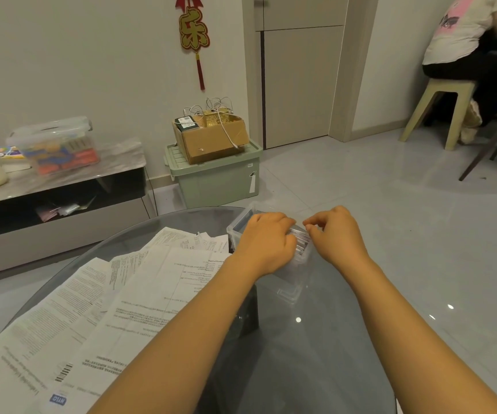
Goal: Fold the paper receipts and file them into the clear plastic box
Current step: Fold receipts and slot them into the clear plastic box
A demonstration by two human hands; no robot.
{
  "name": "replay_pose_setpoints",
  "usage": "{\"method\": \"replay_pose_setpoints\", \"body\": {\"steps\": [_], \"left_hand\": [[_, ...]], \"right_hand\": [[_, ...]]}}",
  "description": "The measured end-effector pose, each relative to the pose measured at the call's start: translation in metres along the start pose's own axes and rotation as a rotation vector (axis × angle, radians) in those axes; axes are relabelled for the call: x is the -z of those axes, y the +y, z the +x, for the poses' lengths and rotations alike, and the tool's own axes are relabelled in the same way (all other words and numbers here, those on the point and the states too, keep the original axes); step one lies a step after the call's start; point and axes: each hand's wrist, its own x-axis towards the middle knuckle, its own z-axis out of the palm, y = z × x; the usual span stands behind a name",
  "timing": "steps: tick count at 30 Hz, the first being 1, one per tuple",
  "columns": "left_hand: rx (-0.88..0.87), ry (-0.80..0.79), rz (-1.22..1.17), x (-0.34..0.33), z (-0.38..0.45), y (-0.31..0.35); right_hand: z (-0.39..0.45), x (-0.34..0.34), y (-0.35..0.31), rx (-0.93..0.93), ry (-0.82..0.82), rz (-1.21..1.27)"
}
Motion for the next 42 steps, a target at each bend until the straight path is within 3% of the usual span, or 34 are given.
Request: {"method": "replay_pose_setpoints", "body": {"steps": [5,13,24,36,42], "left_hand": [[0.039,0.101,-0.024,0.016,-0.027,0.005],[0.246,0.127,-0.071,0.040,-0.117,0.003],[0.570,-0.207,0.012,0.034,-0.224,-0.023],[0.433,-0.521,0.024,0.029,-0.229,-0.047],[0.428,-0.532,-0.020,0.032,-0.232,-0.049]], "right_hand": [[-0.016,0.006,-0.008,0.105,0.009,-0.020],[-0.066,-0.003,-0.046,0.336,-0.162,0.042],[-0.117,-0.046,-0.060,0.582,-0.442,-0.093],[-0.126,-0.062,-0.057,0.685,-0.847,-0.251],[-0.133,-0.065,-0.056,0.693,-0.927,-0.277]]}}
